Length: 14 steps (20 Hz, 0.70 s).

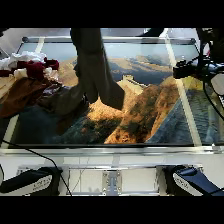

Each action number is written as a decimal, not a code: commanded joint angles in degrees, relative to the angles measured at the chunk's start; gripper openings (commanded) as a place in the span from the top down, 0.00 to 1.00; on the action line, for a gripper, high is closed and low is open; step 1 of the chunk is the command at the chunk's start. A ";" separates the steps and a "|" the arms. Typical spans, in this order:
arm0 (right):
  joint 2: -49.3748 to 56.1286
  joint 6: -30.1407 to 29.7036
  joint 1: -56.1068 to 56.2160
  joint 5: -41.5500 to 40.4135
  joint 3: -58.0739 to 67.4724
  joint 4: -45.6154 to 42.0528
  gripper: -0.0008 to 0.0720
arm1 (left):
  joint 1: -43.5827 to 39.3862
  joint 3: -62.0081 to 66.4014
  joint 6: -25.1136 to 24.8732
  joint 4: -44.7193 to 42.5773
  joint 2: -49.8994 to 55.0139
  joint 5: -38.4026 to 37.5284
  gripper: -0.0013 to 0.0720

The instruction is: Fold the shirts.

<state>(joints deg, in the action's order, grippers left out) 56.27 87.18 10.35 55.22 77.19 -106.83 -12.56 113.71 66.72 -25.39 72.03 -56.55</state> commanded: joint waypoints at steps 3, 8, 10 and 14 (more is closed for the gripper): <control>-1.11 0.55 -0.02 0.35 0.13 -4.02 0.38 | -2.08 0.26 -5.57 15.47 0.50 5.27 0.97; -1.11 1.79 -0.02 0.61 0.11 -3.96 0.38 | -2.08 0.26 -9.97 32.57 4.74 -2.73 0.97; -1.11 1.79 -0.02 1.31 -0.07 -3.93 0.38 | -2.14 0.13 -3.37 16.87 6.86 -6.45 0.97; -0.98 1.79 0.00 2.29 -2.58 -1.51 0.38 | -4.96 -0.17 11.10 -12.48 15.47 -10.45 0.97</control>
<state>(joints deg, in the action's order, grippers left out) 55.27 88.84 10.35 57.01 76.18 -110.04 -15.77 113.69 68.84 -19.79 82.26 -63.11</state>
